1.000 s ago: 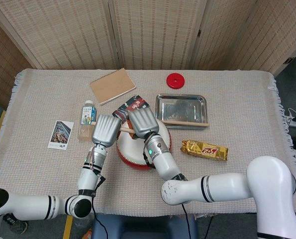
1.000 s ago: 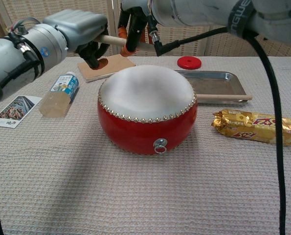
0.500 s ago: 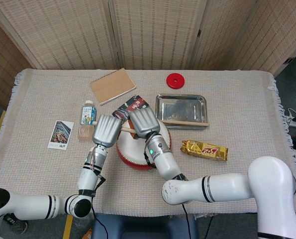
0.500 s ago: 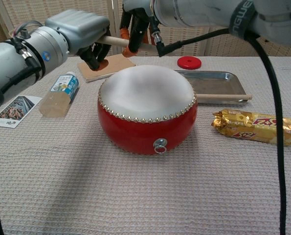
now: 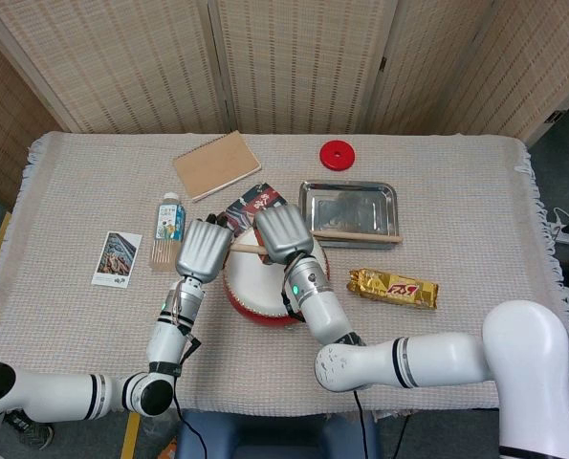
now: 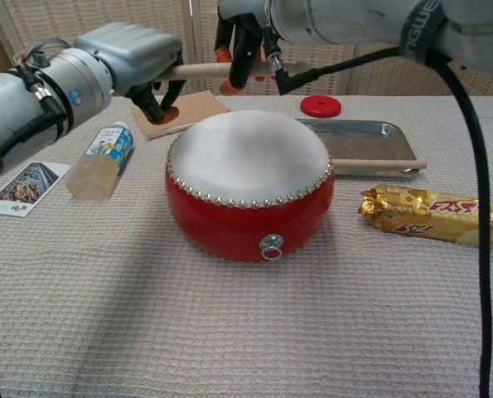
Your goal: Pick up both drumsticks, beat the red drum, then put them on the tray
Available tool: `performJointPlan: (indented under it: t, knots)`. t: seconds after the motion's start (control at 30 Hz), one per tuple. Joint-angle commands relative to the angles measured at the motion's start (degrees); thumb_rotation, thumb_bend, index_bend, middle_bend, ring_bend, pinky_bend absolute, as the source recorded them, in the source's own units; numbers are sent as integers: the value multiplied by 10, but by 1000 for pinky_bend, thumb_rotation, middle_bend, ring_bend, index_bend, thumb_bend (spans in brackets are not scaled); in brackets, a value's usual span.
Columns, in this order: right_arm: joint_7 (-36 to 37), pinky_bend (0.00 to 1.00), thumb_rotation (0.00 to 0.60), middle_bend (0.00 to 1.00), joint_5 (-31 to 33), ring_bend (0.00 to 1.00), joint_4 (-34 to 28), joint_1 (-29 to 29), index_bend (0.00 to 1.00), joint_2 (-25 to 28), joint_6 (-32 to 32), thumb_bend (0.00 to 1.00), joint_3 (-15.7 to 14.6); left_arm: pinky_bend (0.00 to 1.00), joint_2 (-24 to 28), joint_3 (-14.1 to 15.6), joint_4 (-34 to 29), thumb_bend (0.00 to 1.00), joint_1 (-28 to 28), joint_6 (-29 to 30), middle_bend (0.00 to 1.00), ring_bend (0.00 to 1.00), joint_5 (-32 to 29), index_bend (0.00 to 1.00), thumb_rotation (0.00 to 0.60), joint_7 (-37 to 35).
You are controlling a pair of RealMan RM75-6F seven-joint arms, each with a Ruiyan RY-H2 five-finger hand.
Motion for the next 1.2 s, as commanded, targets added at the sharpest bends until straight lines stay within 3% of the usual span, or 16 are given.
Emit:
performJointPlan:
  t: [0.03,0.6,0.87,1.2]
  knots:
    - [-2,615,600,810,-1,611,0,-1,877,0,0,311,-1,514,1,0,-1,408,0,-1,281,258,1,188,600,-1]
    - [2,618,600,813,-20,619,-7,-16,891,7,-10,311,-4,325,15,-4,-11,381,6,3,120,82,9,6,600,-10]
    - [3,618,600,814,-28,622,-17,-24,892,18,-12,311,-10,228,27,-11,-22,317,11,-4,8,0,-8,0,600,-20]
    - [4,618,600,814,-34,628,-26,-35,893,32,-14,310,-17,175,42,-21,-35,256,18,-10,0,0,-25,0,600,-42]
